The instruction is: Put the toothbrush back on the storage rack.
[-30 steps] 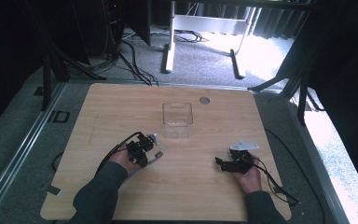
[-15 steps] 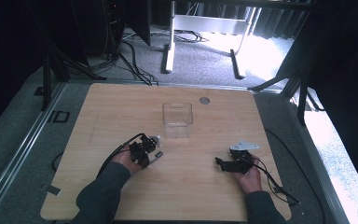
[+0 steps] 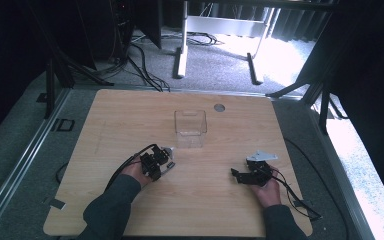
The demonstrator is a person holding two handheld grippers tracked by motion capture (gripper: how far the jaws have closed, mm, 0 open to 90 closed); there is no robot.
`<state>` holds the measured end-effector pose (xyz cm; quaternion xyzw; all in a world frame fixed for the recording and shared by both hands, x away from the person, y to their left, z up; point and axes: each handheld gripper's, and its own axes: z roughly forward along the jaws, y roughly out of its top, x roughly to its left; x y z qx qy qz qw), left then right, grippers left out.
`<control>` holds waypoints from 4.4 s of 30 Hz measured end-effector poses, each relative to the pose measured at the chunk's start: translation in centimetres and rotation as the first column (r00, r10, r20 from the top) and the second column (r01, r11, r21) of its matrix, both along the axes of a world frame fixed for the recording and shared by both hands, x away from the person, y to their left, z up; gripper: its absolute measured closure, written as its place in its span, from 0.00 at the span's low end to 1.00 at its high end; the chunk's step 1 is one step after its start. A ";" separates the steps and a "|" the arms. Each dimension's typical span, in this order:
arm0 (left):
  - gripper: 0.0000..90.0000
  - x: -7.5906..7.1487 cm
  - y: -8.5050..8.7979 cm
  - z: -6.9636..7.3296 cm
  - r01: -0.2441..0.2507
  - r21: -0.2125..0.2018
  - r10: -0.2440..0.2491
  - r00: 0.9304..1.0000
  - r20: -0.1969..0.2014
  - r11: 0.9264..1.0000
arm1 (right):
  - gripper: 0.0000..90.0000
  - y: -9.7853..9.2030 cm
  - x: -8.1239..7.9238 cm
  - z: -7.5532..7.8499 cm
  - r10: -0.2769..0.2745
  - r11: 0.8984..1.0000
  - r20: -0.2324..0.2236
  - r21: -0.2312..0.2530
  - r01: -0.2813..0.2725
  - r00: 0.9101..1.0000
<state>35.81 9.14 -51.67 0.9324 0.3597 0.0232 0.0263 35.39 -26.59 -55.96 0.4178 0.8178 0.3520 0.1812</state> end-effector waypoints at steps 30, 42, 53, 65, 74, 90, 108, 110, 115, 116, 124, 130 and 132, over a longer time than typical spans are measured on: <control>0.91 0.1 2.1 3.1 -0.084 -0.097 0.096 0.988 0.124 0.992 | 0.23 0.0 0.0 0.0 0.000 1.000 -0.001 0.001 0.000 1.000; 0.91 0.2 2.8 4.3 -0.111 -0.157 0.139 0.974 0.179 0.981 | 0.23 0.0 0.0 0.0 -0.001 1.000 -0.001 0.002 0.001 1.000; 0.91 0.2 3.0 5.1 -0.132 -0.206 0.180 0.956 0.233 0.970 | 0.23 0.0 0.0 0.0 0.000 1.000 -0.001 0.001 0.000 1.000; 0.91 0.1 3.3 5.9 -0.129 -0.246 0.199 0.938 0.283 0.961 | 0.23 0.0 0.0 0.0 0.001 1.000 0.000 0.000 -0.001 1.000; 0.91 0.0 3.0 6.6 -0.135 -0.279 0.229 0.913 0.338 0.951 | 0.23 0.0 0.0 0.0 0.000 1.000 0.001 0.000 0.000 1.000; 0.91 -0.4 3.0 7.4 -0.107 -0.305 0.236 0.875 0.424 0.946 | 0.23 0.0 0.0 0.0 0.001 1.000 0.000 0.000 -0.001 1.000; 0.91 -0.7 3.3 8.0 -0.028 -0.336 0.214 0.818 0.533 0.941 | 0.23 0.0 0.0 0.0 0.000 1.000 0.000 0.001 0.000 1.000; 0.91 -0.7 3.3 8.0 -0.020 -0.340 0.214 0.811 0.544 0.940 | 0.23 0.0 0.0 0.0 0.000 1.000 0.001 0.001 0.000 1.000; 0.91 -0.8 3.4 8.2 -0.013 -0.353 0.223 0.795 0.564 0.935 | 0.23 0.0 0.0 0.0 0.000 1.000 0.000 0.001 0.000 1.000; 0.91 -0.8 3.4 8.2 -0.009 -0.356 0.223 0.796 0.563 0.934 | 0.23 0.0 0.0 0.0 0.000 1.000 0.000 0.001 0.000 1.000; 0.91 -0.7 3.4 8.4 0.018 -0.372 0.222 0.774 0.593 0.928 | 0.23 0.0 0.0 0.0 0.000 1.000 0.000 0.001 0.000 1.000; 0.91 -0.8 3.5 8.7 0.032 -0.367 0.217 0.757 0.617 0.930 | 0.23 0.0 0.0 0.0 0.000 1.000 -0.001 0.000 0.000 1.000; 0.91 -0.8 3.5 8.8 0.040 -0.366 0.214 0.752 0.624 0.930 | 0.23 0.0 0.0 0.0 0.000 1.000 -0.001 0.000 0.000 1.000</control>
